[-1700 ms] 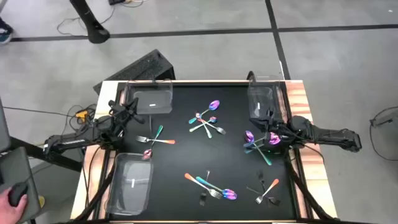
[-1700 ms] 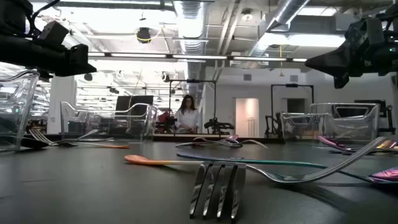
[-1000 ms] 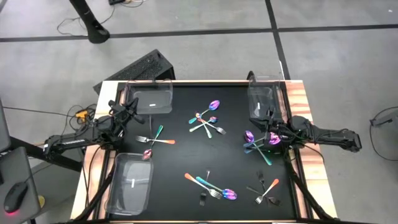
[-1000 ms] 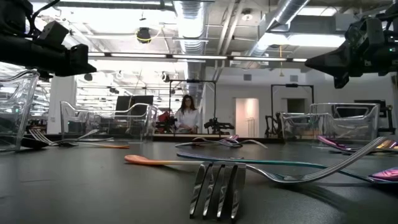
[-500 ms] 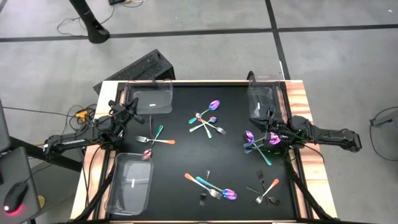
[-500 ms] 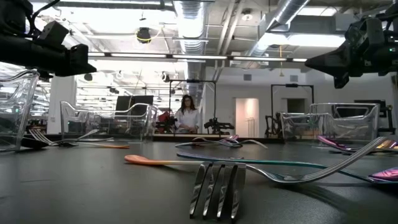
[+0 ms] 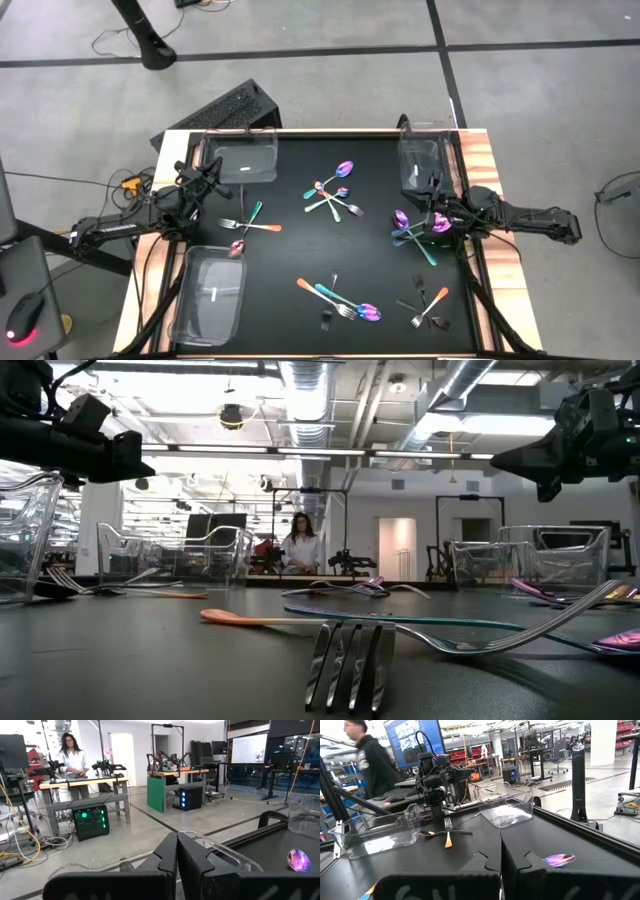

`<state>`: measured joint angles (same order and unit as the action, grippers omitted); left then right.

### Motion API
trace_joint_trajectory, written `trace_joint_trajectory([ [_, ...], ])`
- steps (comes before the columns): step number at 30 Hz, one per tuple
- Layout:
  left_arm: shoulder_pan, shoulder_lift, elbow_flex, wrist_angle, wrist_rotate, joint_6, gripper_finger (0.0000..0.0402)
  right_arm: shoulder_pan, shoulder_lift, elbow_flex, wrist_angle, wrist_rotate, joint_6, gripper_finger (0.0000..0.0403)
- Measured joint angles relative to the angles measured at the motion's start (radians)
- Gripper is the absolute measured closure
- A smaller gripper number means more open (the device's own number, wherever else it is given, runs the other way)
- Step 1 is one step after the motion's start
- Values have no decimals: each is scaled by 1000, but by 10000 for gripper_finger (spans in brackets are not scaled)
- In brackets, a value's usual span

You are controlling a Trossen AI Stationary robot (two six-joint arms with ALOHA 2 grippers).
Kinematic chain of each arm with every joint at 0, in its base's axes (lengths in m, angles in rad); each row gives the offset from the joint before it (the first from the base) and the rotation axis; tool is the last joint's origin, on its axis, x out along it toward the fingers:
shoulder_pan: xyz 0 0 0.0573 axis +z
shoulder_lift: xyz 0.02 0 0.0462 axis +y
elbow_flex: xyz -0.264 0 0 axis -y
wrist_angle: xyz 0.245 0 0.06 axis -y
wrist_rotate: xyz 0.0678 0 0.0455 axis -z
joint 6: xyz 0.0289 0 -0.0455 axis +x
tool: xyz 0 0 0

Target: Sort silverware by color (type)

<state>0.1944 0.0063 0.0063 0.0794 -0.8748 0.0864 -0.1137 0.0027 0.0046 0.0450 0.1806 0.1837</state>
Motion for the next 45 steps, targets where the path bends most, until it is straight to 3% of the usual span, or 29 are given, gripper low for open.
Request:
trace_joint_trajectory([
  [18,0,0,0,0,0,-1,401,0,0,0,0,0,0,391],
  [26,0,0,0,0,2,-139,401,0,0,0,0,0,0,391],
  [38,0,0,0,0,0,-90,401,0,0,3,1,0,1,391],
  [45,0,0,0,0,0,-69,401,-7,1,20,60,2,-183,391],
])
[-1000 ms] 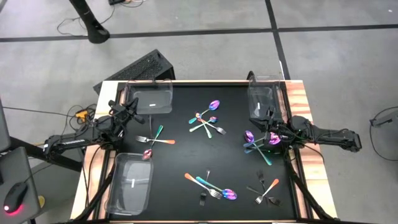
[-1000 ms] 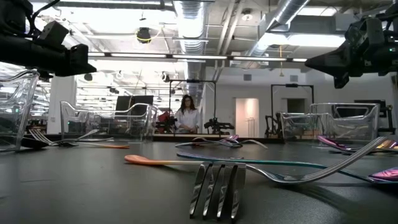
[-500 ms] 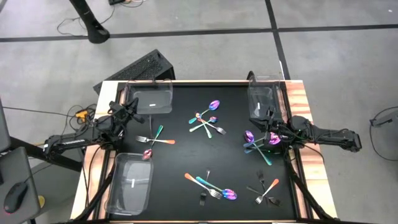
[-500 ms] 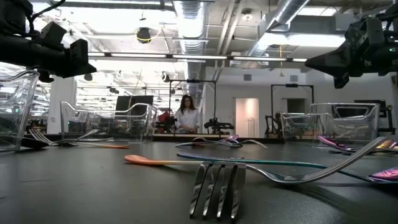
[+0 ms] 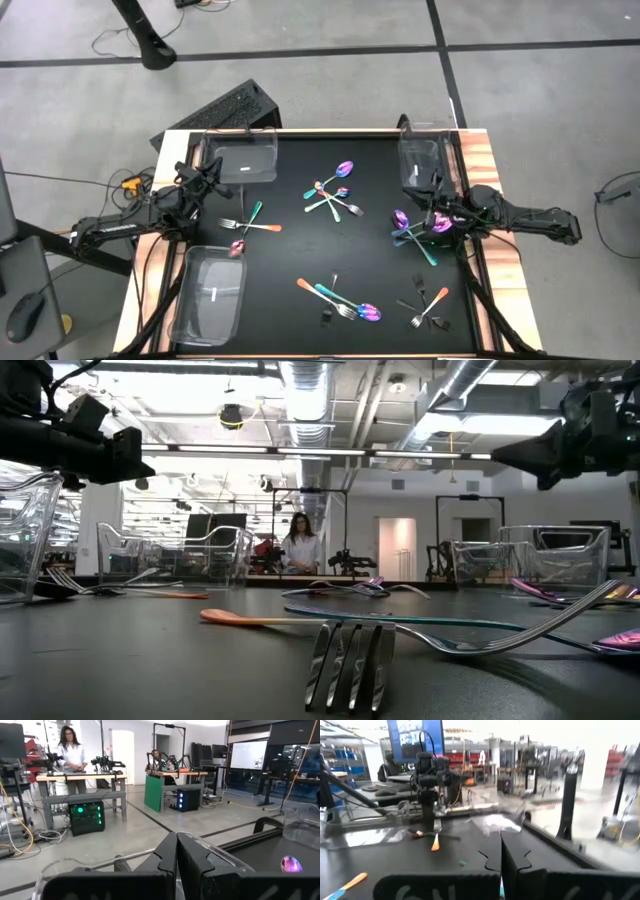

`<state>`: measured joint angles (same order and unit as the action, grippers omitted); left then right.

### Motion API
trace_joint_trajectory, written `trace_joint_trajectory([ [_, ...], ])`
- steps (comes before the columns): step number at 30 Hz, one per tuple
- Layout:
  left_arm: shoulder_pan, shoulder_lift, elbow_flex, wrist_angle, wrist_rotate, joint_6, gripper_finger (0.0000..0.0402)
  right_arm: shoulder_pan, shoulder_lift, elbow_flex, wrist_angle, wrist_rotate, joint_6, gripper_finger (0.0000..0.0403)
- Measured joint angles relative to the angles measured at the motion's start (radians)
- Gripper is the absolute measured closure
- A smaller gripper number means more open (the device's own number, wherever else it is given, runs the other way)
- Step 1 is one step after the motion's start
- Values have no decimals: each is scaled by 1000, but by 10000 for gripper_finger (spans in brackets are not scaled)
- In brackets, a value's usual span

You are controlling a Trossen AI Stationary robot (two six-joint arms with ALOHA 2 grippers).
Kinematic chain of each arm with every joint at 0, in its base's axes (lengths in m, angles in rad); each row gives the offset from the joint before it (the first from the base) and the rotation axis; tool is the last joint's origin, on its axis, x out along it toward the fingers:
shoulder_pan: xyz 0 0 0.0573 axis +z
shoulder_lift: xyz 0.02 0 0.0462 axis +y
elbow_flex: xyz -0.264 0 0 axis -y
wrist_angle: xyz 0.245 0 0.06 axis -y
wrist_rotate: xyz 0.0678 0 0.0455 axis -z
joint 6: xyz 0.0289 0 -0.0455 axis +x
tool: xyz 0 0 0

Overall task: Sort silverware by color (type)
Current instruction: Put the violet spoon into the top right transparent bin

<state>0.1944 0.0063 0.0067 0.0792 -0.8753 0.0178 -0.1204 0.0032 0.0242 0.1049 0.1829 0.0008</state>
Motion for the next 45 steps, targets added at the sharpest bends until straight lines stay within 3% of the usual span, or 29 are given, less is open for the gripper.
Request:
trace_joint_trajectory([
  [4,0,0,0,23,14,7,401,0,0,2,31,0,-55,391],
  [9,15,0,0,223,113,117,401,0,0,3,59,0,-54,391],
  [13,35,0,0,274,294,105,401,-6,-1,4,162,3,-11,391],
  [19,59,12,0,279,555,95,401,-41,54,-13,91,74,88,389],
  [23,62,30,0,285,564,77,401,-62,135,6,78,90,240,370],
  [28,62,82,0,290,573,98,401,-69,301,70,-58,92,441,331],
  [35,87,246,0,374,636,156,401,14,586,191,-178,87,737,299],
  [39,95,348,1,420,635,157,401,88,737,276,-227,124,762,298],
  [45,98,440,22,437,593,131,401,128,884,474,-414,239,646,298],
])
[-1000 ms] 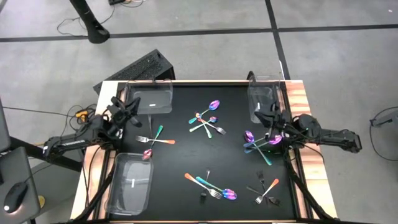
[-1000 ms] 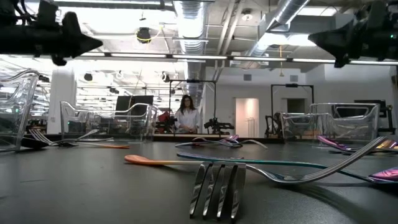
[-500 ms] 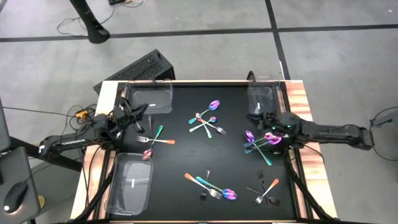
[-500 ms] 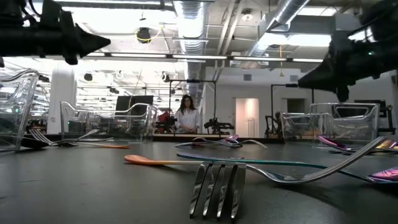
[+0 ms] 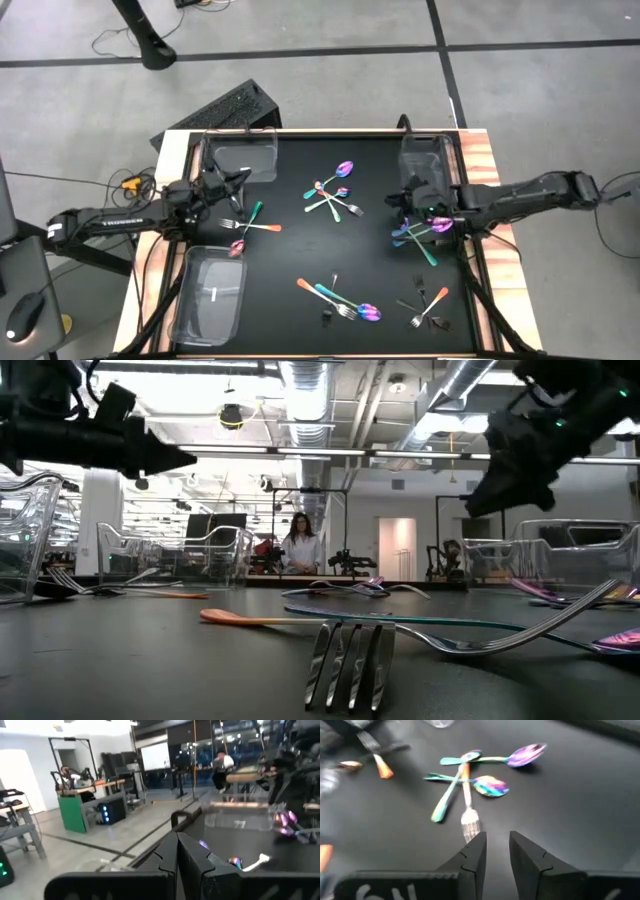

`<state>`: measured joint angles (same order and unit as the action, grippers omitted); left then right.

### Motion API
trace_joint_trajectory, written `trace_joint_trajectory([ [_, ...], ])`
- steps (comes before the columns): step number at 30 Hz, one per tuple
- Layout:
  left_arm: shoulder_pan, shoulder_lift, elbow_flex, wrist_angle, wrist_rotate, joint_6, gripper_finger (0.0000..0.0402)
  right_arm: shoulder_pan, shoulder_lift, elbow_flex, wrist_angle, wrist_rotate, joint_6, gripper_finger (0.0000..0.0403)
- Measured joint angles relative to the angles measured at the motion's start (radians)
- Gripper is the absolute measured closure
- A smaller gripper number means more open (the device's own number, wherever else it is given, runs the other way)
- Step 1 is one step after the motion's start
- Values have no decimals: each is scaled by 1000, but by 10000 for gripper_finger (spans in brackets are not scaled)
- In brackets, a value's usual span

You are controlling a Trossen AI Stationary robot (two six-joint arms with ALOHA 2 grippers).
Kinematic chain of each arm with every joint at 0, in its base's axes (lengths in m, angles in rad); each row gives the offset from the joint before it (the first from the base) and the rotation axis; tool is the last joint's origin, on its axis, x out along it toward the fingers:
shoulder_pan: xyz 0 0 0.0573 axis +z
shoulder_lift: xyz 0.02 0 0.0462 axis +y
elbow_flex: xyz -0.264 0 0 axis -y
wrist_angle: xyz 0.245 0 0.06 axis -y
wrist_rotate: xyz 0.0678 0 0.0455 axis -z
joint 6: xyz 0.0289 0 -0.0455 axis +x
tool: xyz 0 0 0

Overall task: Sort silverware by color (type)
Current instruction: Put the violet spoon into the top right transparent bin

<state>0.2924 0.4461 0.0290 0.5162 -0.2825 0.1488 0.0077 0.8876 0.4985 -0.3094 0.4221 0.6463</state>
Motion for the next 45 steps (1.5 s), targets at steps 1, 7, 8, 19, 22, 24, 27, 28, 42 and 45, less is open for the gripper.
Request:
trace_joint_trajectory([
  [1,0,5,1,10,-1,-6,401,-1,15,36,-34,15,-17,298],
  [7,0,8,1,10,-1,-21,397,0,51,257,-378,9,34,298],
  [8,0,7,1,7,-1,-26,395,13,52,279,-431,-23,60,298],
  [19,-1,8,3,-86,16,-28,391,278,87,204,-628,-211,382,323],
  [22,-1,8,4,-85,16,-25,391,271,123,154,-607,-188,458,324],
  [24,-1,8,5,-84,6,-25,391,242,159,126,-616,-176,499,321],
  [27,-1,8,5,-78,-20,-24,390,188,195,105,-658,-160,520,304],
  [28,-1,8,5,-72,-21,-21,389,169,206,104,-665,-147,504,295],
  [42,-1,7,6,-46,-22,-42,354,-106,215,101,-572,-55,219,205],
  [45,-1,7,6,-52,-22,-43,354,-92,214,101,-560,-126,229,209],
])
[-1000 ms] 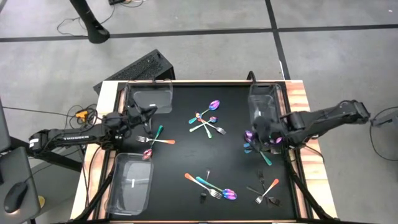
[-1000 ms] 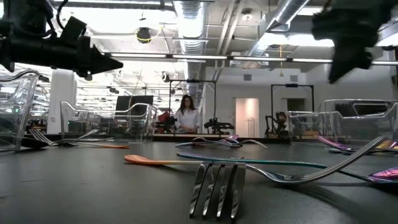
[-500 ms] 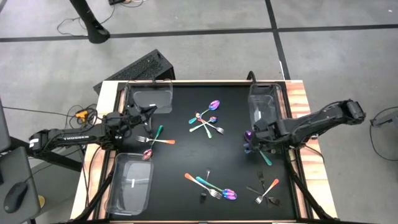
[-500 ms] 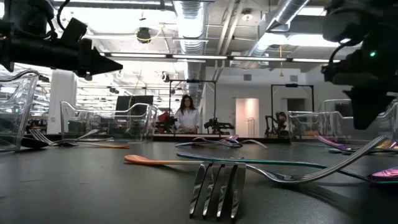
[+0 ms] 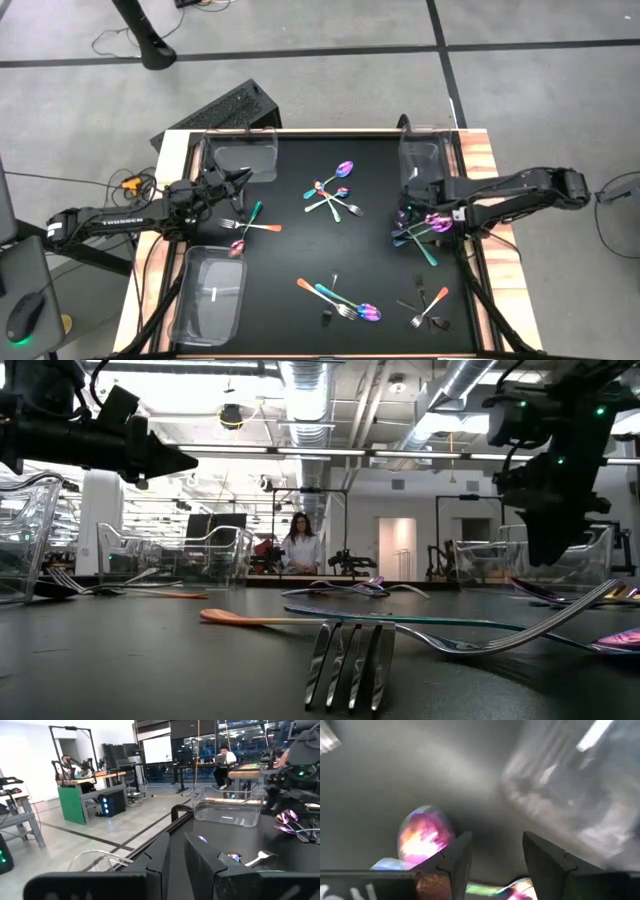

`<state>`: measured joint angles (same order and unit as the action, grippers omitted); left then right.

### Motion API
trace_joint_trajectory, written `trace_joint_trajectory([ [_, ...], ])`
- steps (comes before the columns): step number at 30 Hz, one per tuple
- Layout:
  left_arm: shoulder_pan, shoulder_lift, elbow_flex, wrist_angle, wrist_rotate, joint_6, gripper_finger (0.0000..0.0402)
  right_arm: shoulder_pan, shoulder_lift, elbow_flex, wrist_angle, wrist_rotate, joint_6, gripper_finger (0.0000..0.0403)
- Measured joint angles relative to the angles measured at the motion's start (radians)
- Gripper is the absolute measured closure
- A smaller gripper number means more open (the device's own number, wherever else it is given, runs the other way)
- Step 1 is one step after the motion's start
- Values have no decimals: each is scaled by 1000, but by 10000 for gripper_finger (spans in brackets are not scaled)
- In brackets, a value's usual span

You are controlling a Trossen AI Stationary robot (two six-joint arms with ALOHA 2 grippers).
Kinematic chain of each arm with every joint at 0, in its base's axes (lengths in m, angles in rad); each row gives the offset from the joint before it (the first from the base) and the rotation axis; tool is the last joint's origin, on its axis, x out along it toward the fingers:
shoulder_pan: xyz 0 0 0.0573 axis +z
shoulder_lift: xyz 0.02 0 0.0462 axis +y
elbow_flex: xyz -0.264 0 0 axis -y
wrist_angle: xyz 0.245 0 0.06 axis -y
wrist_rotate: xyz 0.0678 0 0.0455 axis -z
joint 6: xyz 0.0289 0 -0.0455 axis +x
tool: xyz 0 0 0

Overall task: Sort silverware by color (type)
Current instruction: Put the violet spoon into the top right transparent bin

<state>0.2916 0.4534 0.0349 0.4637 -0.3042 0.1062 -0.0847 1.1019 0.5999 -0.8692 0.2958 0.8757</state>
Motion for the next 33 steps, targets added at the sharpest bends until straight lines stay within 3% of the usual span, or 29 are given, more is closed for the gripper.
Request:
trace_joint_trajectory([
  [7,0,0,0,-31,-11,3,352,118,0,0,133,-34,134,216],
  [10,0,0,0,-32,-17,4,344,147,30,0,112,27,192,216],
  [17,0,0,0,-39,-45,5,312,146,182,0,141,68,192,205],
  [25,0,0,0,-56,-91,-2,282,133,323,7,195,-19,115,190],
  [29,0,0,0,-57,-96,-11,280,132,326,6,241,-51,88,222],
  [33,0,0,0,-57,-96,-12,280,132,292,2,274,-86,61,290],
])
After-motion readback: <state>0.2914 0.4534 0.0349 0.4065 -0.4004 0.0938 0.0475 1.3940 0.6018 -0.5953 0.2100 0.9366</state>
